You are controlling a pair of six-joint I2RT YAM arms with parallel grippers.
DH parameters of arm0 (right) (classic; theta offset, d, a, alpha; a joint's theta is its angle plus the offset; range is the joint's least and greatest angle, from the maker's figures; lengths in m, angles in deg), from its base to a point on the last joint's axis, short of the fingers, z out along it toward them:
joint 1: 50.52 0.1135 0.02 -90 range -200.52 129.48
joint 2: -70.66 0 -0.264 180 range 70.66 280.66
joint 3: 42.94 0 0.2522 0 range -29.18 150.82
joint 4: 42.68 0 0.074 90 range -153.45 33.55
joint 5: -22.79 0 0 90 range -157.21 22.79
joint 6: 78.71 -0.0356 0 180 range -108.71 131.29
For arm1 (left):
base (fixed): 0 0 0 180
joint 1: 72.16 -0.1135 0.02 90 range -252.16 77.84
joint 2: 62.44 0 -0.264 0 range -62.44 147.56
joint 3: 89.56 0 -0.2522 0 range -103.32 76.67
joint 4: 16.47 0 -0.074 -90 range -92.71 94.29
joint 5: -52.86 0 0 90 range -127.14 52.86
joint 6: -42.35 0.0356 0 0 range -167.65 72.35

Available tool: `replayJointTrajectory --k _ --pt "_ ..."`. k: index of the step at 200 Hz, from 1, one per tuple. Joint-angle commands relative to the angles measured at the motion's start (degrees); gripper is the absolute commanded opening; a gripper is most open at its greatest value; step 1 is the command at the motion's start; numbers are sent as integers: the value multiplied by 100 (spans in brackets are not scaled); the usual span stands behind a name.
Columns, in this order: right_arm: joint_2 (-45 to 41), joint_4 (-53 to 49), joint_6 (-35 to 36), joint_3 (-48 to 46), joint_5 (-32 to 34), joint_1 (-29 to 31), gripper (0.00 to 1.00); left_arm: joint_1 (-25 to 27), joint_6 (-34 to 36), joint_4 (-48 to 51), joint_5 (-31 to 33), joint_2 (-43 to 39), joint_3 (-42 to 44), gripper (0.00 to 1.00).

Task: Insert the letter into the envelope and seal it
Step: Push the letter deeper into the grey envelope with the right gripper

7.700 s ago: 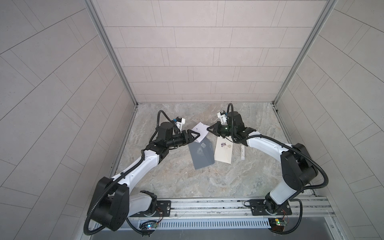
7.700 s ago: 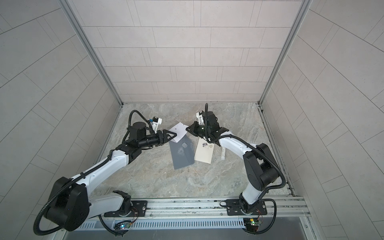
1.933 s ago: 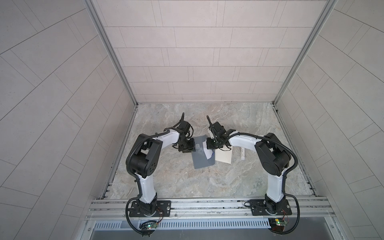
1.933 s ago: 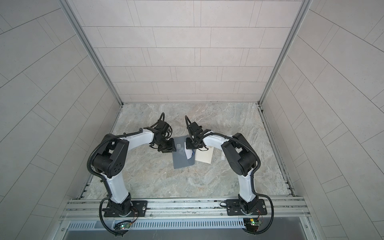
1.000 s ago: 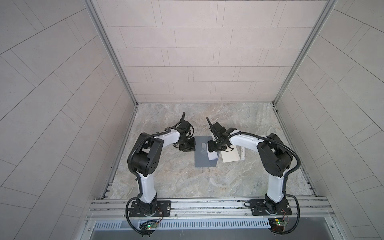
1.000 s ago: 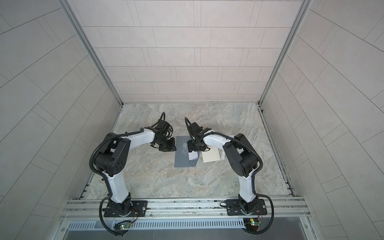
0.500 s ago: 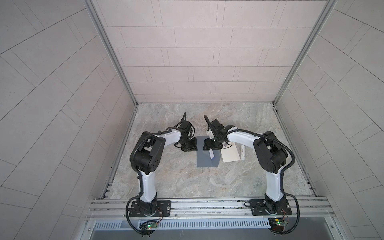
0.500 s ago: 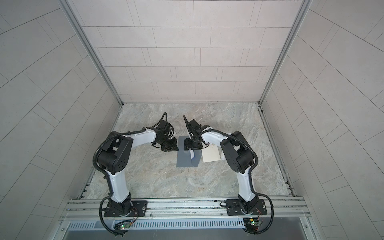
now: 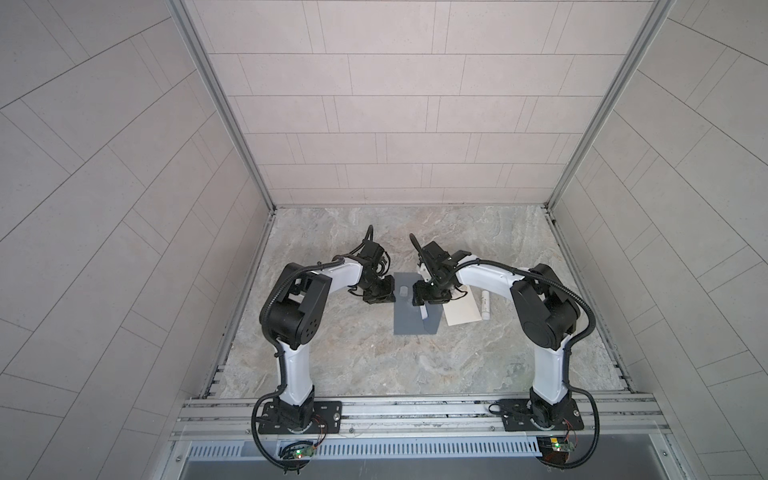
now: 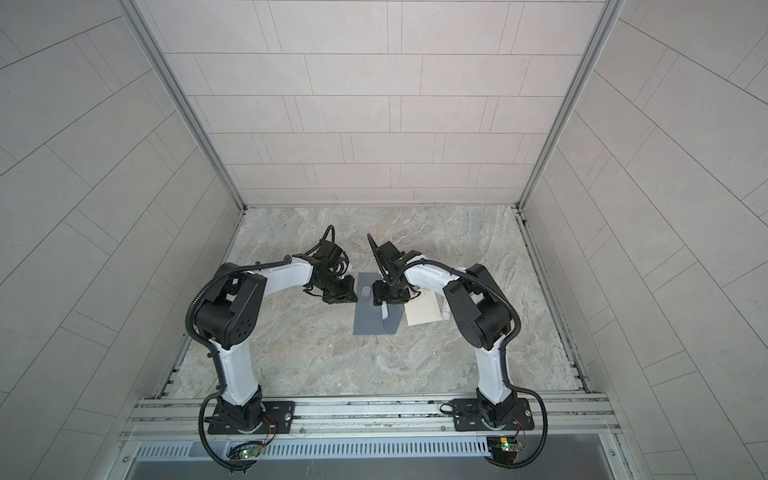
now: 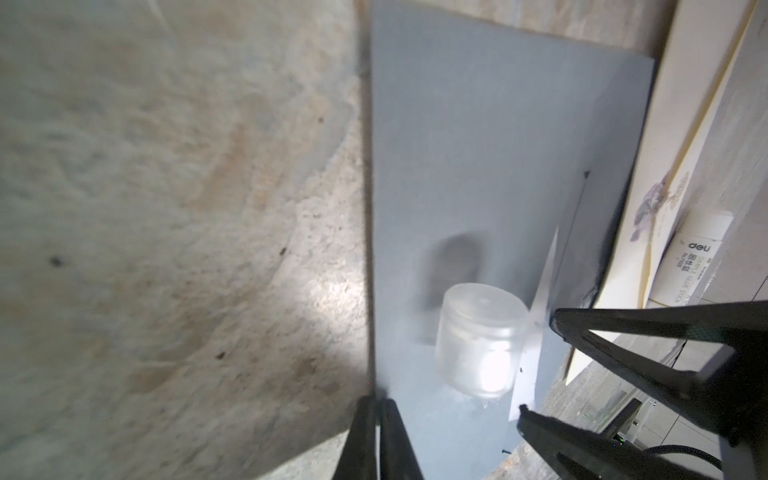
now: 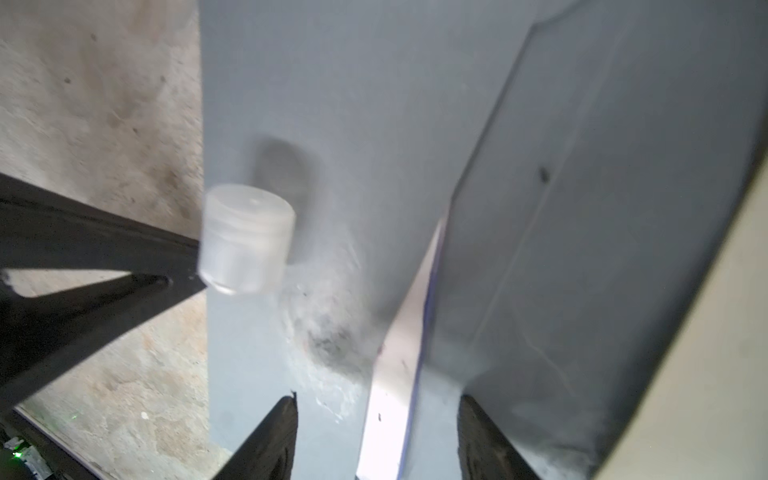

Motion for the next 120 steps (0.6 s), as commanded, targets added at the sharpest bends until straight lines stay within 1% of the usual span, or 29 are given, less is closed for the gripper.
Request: replayJointTrajectory --k 1,41,120 --pt "-314 -432 113 -121 85 13 63 96 65 664 674 462 386 8" --pt "-195 -439 209 -233 -283 10 62 96 75 621 620 440 393 8" --pt "329 -163 326 51 -1479 28 59 111 111 628 567 485 359 8"
